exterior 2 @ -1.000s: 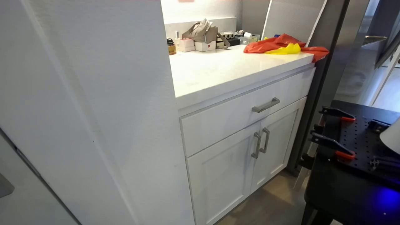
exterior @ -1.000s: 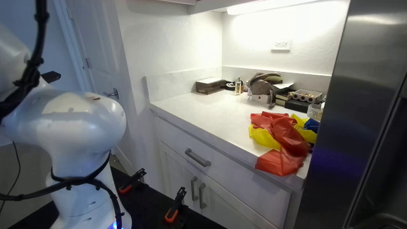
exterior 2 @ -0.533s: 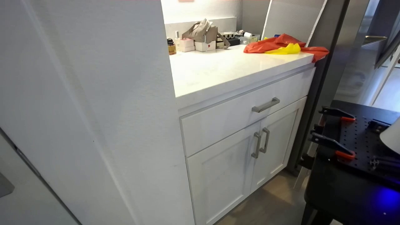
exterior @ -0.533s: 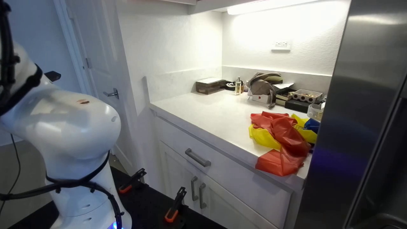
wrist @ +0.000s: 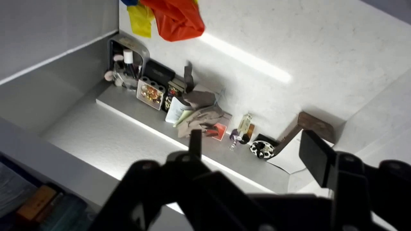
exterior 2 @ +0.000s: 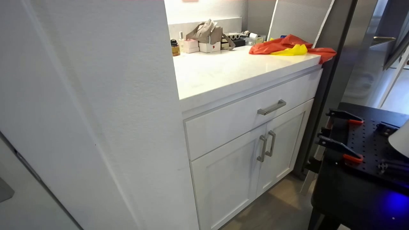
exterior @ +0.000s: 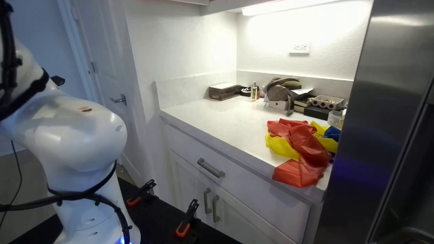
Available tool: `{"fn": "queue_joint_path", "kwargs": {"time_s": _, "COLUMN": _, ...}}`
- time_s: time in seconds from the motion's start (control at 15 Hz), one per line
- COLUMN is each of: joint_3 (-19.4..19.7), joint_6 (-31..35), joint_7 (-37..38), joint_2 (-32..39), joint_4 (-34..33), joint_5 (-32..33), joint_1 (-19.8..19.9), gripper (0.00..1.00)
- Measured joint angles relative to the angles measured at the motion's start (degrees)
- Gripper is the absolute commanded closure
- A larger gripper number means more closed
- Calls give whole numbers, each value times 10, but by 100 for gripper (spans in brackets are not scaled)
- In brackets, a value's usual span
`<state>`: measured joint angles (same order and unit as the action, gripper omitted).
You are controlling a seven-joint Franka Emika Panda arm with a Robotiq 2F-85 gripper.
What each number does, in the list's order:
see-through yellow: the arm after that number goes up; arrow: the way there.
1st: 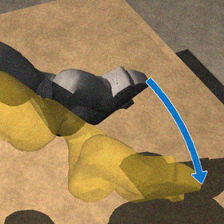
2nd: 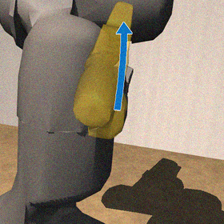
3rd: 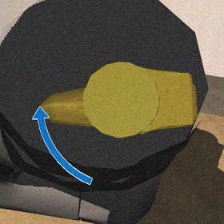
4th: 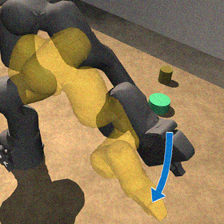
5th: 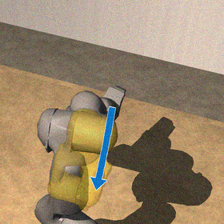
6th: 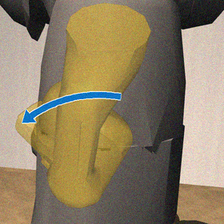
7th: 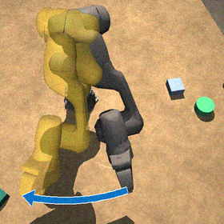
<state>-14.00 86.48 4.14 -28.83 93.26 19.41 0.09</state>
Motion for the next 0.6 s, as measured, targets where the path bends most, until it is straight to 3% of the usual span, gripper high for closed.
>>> {"fn": "queue_joint_path", "kwargs": {"time_s": 0.2, "joint_3": 15, "joint_6": -46, "joint_7": -1, "joint_2": 16, "joint_4": -35, "joint_5": -3, "joint_1": -1, "gripper": 0}}
{"fn": "queue_joint_path", "kwargs": {"time_s": 0.6, "joint_3": 19, "joint_6": -48, "joint_7": -2, "joint_2": 19, "joint_4": -38, "joint_5": -3, "joint_1": -7, "gripper": 0}}
